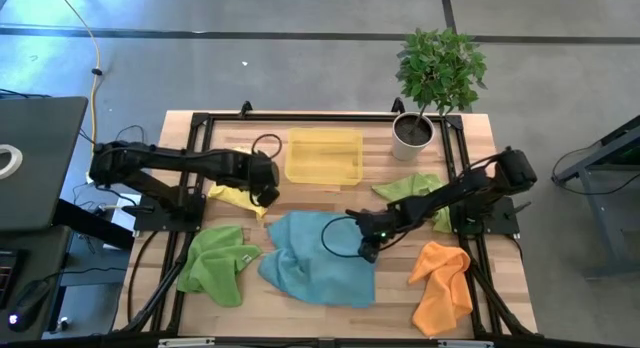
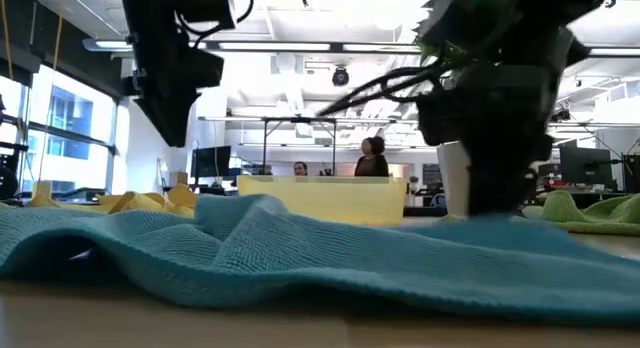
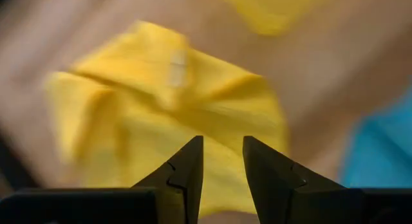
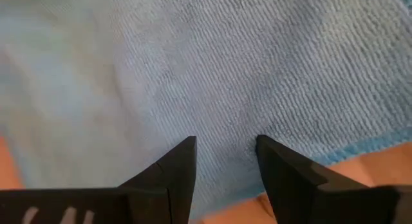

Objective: Fold microfiber towels
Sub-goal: Fold the blue microfiber cloth

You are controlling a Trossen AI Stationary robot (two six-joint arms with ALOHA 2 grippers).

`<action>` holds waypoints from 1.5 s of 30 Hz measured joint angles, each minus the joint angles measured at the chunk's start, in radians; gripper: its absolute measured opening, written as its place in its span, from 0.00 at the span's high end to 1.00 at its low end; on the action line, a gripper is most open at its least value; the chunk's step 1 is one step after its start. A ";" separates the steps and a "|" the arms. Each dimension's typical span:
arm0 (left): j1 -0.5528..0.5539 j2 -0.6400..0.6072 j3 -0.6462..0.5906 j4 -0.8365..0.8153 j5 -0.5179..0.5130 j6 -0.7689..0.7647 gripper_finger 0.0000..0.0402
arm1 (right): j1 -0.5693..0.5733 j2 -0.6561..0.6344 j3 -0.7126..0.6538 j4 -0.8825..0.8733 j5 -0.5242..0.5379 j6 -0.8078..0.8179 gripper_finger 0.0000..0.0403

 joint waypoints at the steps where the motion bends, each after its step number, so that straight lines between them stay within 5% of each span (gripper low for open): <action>1: -0.017 0.001 -0.003 0.013 0.031 0.004 0.75 | 0.000 -0.016 0.005 -0.030 0.009 -0.016 0.61; 11: -0.186 0.064 -0.054 0.297 0.292 0.128 0.75 | -0.013 -0.131 0.035 -0.176 0.238 -0.161 0.61; 19: -0.251 0.156 -0.056 0.313 0.287 0.123 0.73 | -0.091 -0.071 0.035 -0.215 0.204 -0.233 0.61; 31: -0.215 0.327 -0.057 0.294 0.257 0.032 0.51 | -0.144 -0.074 0.035 -0.192 0.164 -0.296 0.61; 45: -0.237 0.366 -0.052 0.314 0.223 0.090 0.57 | -0.202 -0.074 0.024 -0.192 0.191 -0.326 0.61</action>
